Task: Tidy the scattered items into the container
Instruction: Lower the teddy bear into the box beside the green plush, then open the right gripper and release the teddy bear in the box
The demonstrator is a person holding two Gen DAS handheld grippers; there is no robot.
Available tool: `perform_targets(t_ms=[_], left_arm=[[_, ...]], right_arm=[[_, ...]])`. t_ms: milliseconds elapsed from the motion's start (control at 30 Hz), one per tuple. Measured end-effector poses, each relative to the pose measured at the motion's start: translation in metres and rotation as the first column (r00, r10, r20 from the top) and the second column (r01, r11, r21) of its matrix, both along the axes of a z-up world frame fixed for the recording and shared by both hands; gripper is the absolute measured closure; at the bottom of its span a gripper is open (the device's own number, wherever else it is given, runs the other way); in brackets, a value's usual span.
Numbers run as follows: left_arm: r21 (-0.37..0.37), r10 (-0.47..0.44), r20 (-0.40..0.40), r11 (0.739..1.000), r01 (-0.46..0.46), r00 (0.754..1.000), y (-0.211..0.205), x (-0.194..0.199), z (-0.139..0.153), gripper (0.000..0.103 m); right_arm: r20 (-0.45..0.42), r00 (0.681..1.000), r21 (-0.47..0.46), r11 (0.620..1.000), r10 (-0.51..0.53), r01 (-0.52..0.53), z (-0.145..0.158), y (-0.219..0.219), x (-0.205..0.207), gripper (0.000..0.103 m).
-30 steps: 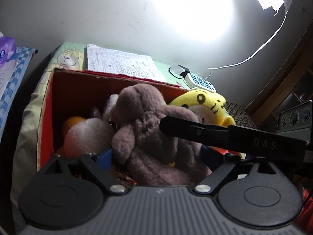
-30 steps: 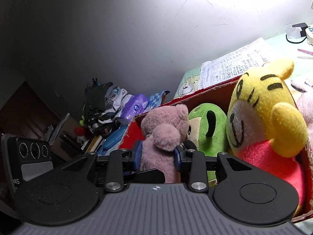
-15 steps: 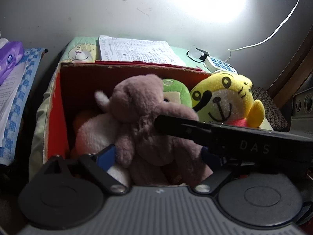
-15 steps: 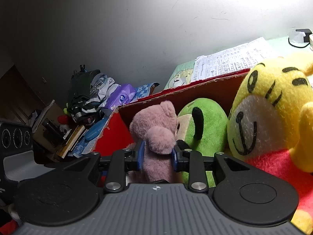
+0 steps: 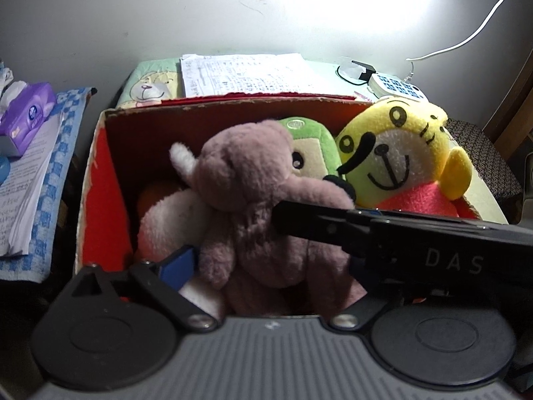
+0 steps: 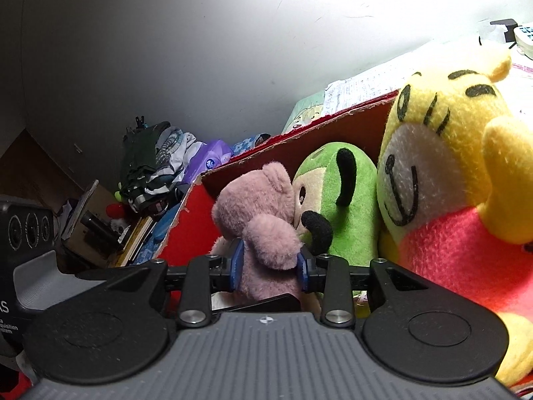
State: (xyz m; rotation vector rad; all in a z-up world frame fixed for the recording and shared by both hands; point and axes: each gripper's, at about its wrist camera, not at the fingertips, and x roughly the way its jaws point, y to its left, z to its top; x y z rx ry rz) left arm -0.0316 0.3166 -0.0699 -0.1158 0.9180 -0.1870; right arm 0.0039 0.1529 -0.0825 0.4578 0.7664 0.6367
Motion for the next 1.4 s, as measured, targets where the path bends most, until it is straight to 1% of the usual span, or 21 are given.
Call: perform_targets(t_ms=[300, 333, 400, 433, 633, 1200, 1400], left_arm=[[0.016, 0.022, -0.016, 1.000, -0.022, 1.000, -0.005, 0.000, -0.001, 0.004], [0.020, 0.025, -0.017, 0.999, -0.024, 1.000, -0.005, 0.000, -0.001, 0.004], [0.028, 0.030, -0.021, 0.999, -0.029, 0.999, -0.007, -0.001, -0.001, 0.004], [0.031, 0.032, -0.023, 0.999, -0.032, 0.999, -0.007, -0.002, -0.001, 0.004], [0.055, 0.049, -0.018, 0.997, -0.048, 0.999, -0.010, -0.005, 0.001, 0.004], [0.122, 0.113, -0.006, 0.986, -0.111, 0.994, -0.015, -0.021, 0.007, 0.004], [0.132, 0.144, -0.005, 0.981, -0.143, 0.989, -0.017, -0.028, 0.008, 0.004]], right_arm=[[0.006, 1.000, -0.003, 1.000, -0.007, 0.007, 0.003, -0.002, -0.002, 0.066], [0.009, 1.000, 0.003, 1.000, -0.013, 0.013, 0.004, -0.005, -0.004, 0.066], [0.011, 1.000, 0.022, 1.000, -0.016, 0.016, 0.005, -0.008, -0.004, 0.061], [0.010, 1.000, 0.028, 0.999, -0.016, 0.016, 0.006, -0.009, -0.004, 0.061], [0.015, 1.000, 0.020, 1.000, -0.018, 0.017, 0.008, -0.010, -0.007, 0.061], [0.031, 0.999, 0.039, 0.999, -0.029, 0.028, 0.011, -0.015, -0.015, 0.061], [0.044, 0.999, 0.036, 0.999, -0.022, 0.021, 0.011, -0.015, -0.021, 0.062]])
